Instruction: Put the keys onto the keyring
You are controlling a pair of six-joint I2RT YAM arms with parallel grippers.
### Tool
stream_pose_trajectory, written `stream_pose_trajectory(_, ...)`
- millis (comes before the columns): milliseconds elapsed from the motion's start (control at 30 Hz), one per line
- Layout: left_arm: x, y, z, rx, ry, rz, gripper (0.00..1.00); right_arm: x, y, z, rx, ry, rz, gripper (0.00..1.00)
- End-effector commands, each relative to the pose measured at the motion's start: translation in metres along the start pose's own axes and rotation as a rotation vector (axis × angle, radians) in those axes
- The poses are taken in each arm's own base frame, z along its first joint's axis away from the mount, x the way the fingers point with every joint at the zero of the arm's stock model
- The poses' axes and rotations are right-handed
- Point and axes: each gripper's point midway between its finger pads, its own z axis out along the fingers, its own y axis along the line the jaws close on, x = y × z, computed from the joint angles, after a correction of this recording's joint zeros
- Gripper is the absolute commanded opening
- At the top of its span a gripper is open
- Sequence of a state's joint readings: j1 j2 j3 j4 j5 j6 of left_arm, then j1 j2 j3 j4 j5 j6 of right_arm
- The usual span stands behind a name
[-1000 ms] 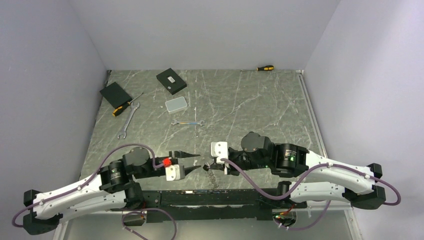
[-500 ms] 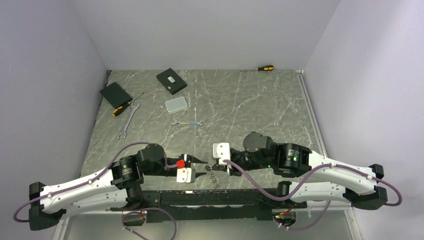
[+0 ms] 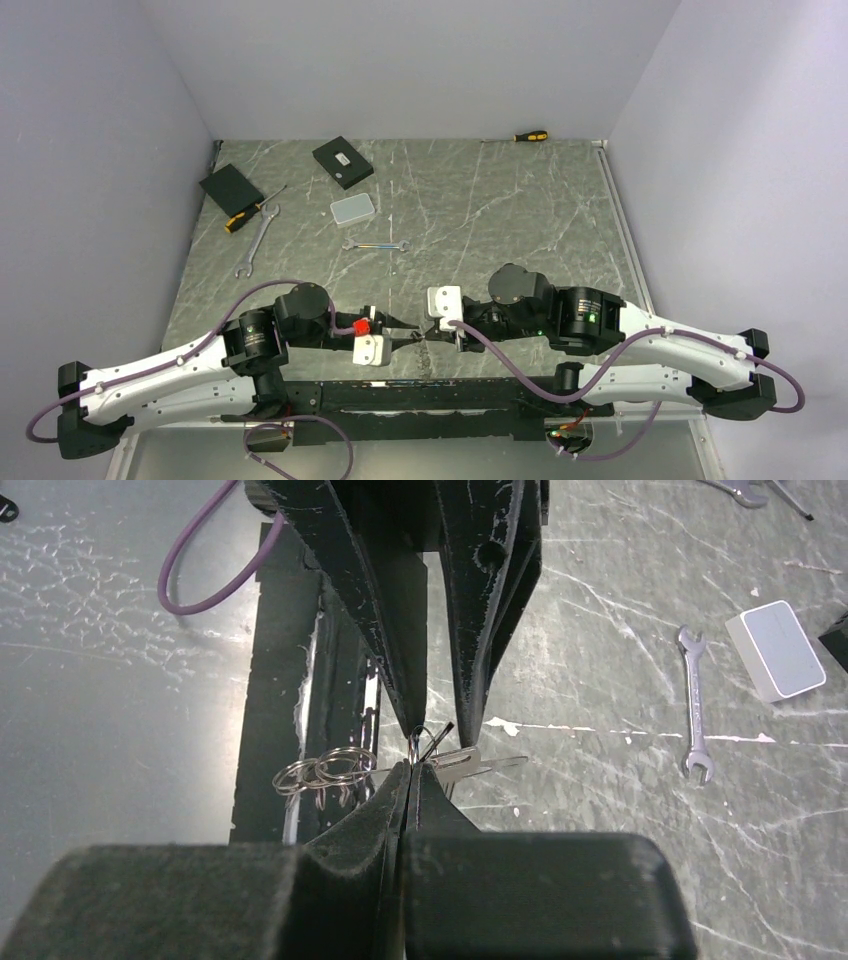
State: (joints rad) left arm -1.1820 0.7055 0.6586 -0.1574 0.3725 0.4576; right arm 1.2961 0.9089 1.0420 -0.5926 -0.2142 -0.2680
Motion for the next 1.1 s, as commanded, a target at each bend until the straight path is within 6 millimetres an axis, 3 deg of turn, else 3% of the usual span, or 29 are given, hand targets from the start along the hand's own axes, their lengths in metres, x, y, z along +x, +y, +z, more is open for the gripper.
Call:
stream_pose_trajectory(0,-0.025,0.005,-0.001,0.004,-0.073,0.054,0.28,-0.024,-0.006,-0.007,0.031,-0.09,-0.037,0.0)
stream_pose_trajectory(333,-0.023,0.006,0.005,-0.008,-0.095,0.043,0.14,-0.026,-0.006,-0.007,0.028,-0.098,-0.032,0.0)
stream_pose_trajectory(400,-0.021,0.005,0.007,0.001,-0.09,0.036,0.0,-0.028,-0.006,-0.008,0.032,-0.103,-0.033,0.0)
stream_pose_trajectory(833,-0.012,0.009,-0.01,-0.079,-0.053,-0.01,0.0,-0.031,-0.031,-0.021,0.193,-0.137,-0.015,0.0)
stream_pose_trajectory(1067,-0.003,0.004,-0.003,-0.069,-0.06,-0.047,0.0,-0.042,-0.049,-0.019,0.292,-0.221,0.055,0.0)
